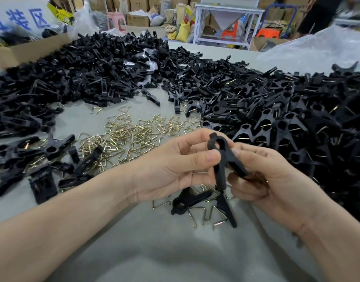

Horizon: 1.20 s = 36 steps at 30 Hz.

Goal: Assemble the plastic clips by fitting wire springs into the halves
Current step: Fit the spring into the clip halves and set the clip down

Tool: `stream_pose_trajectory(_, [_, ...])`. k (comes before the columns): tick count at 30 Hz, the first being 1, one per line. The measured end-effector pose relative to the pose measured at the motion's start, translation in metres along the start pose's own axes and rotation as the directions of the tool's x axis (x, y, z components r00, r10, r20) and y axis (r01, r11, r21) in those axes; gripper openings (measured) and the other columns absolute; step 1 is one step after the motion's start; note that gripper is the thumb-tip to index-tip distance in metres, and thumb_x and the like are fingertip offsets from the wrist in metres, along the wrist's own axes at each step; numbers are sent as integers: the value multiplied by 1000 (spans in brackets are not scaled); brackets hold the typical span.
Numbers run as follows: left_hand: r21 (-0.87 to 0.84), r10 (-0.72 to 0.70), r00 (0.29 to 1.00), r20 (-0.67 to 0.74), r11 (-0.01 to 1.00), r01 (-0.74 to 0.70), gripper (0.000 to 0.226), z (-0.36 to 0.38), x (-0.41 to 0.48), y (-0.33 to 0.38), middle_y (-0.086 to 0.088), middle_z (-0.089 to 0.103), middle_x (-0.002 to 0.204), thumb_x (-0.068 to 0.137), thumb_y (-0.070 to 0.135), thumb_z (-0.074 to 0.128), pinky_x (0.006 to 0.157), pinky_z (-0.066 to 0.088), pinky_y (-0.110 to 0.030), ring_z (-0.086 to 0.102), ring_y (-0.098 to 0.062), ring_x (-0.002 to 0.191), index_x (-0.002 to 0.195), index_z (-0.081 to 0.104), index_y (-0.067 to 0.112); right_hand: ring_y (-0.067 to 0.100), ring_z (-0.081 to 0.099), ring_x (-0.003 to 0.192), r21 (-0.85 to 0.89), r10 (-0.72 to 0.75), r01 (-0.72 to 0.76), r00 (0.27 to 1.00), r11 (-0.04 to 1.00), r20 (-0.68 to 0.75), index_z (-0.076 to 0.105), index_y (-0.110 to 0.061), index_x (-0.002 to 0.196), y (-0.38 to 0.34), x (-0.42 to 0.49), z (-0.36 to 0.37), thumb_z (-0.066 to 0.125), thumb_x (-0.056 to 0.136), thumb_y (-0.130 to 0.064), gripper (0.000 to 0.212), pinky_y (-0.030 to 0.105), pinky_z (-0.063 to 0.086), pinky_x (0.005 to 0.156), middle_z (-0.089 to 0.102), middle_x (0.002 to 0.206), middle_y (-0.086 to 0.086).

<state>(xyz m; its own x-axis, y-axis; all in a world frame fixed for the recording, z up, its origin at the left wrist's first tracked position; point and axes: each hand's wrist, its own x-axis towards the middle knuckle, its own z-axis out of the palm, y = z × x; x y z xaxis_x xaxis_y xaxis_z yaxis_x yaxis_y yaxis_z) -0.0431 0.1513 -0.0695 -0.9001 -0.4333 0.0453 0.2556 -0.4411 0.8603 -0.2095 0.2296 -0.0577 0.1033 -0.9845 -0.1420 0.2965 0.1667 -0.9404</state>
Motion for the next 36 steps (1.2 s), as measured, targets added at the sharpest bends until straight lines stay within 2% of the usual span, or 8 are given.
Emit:
stream_pose_trajectory(4, [3, 71, 991, -117, 997, -71, 30, 1, 1, 0, -2, 70, 87, 66, 18, 72, 72, 56, -25, 64, -11, 73, 95, 67, 10, 6, 19, 34, 208, -4, 24, 995, 978, -96, 52, -13, 69, -7, 1, -4, 46, 60, -12, 10, 23, 8, 42, 25, 51, -4])
stream_pose_trajectory(7, [42, 65, 986, -152, 997, -60, 39, 3, 1, -1, 0, 70, 85, 64, 16, 70, 71, 56, -22, 67, -9, 72, 99, 59, 2, 6, 22, 33, 110, 33, -8, 972, 994, -233, 52, -11, 74, -5, 2, -6, 37, 70, -2, 18, 19, 15, 38, 30, 51, -4])
stream_pose_trajectory(11, [35, 59, 985, -162, 998, -54, 36, 6, 1, -2, -5, 70, 87, 66, 13, 70, 72, 55, -22, 68, -12, 77, 98, 63, -1, 8, 43, 44, -102, -38, 5, 946, 995, -323, 60, -12, 78, 1, 6, -1, 55, 85, 4, 18, 17, 32, 41, 57, 60, 2])
stream_pose_trajectory(14, [59, 32, 978, -205, 998, -20, 26, 3, 2, -2, -13, 70, 95, 71, 4, 75, 86, 57, -34, 68, -22, 89, 96, 68, -2, 6, 53, 48, -86, -115, 93, 946, 992, -303, 61, -11, 79, 2, 5, 2, 60, 80, 2, 13, 14, 41, 42, 63, 63, 2])
stream_pose_trajectory(17, [86, -7, 966, -259, 996, 30, 24, 0, 3, -4, -15, 67, 100, 76, 4, 63, 98, 44, -38, 62, -25, 96, 99, 66, -4, 9, 57, 52, -72, -152, 137, 943, 988, -297, 67, -8, 79, 2, 5, 2, 63, 73, 0, 10, 14, 45, 45, 66, 66, 7])
stream_pose_trajectory(25, [43, 19, 966, -257, 999, -8, 24, 0, 4, -4, -11, 72, 96, 68, 9, 69, 88, 55, -27, 69, -17, 89, 90, 73, -1, 10, 62, 57, -163, -204, 159, 926, 974, -318, 77, -17, 75, 0, 4, 4, 65, 63, -16, 17, 17, 50, 50, 70, 69, 4])
stream_pose_trajectory(33, [-13, 108, 949, -296, 993, -117, 11, 0, 3, 0, -6, 72, 86, 71, 9, 69, 81, 57, -24, 69, -13, 80, 80, 75, 7, 10, 65, 57, -111, -266, 242, 872, 964, -411, 77, -17, 70, 0, 5, 4, 61, 79, -2, 24, 17, 51, 52, 67, 64, 0])
stream_pose_trajectory(36, [-45, 134, 923, -362, 986, -161, 10, -1, 4, 2, -9, 72, 87, 70, 6, 72, 79, 58, -26, 71, -17, 80, 81, 70, 6, 8, 59, 51, -141, -299, 264, 860, 954, -413, 76, -16, 72, -1, 4, 3, 65, 72, -7, 14, 14, 45, 45, 65, 63, 0])
